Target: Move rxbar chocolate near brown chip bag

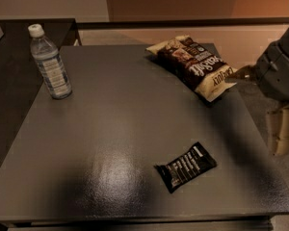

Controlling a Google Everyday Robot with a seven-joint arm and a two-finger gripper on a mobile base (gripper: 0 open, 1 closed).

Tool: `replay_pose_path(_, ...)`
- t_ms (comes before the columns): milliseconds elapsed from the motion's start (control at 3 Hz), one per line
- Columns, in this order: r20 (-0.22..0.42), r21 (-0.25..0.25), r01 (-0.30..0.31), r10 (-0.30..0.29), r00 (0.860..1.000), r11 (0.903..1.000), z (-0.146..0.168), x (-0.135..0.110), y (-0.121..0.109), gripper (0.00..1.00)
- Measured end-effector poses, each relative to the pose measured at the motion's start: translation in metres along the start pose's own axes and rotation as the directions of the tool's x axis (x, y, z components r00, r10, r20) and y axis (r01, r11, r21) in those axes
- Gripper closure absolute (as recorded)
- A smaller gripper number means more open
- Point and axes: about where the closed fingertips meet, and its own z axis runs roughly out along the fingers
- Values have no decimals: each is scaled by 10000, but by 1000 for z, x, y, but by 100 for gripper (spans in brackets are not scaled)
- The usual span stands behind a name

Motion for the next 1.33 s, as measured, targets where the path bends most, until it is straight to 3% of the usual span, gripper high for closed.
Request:
replay_pose_path(333, 259, -658, 988, -973, 9949, 9929, 34, -13, 22, 0)
replay_pose_path(667, 667, -1205, 1808, -1738, 9825, 9761, 64, -36, 38, 0)
replay_pose_path(1333, 1556, -1580, 2777, -2538, 9546, 9476, 96, -79, 48, 0)
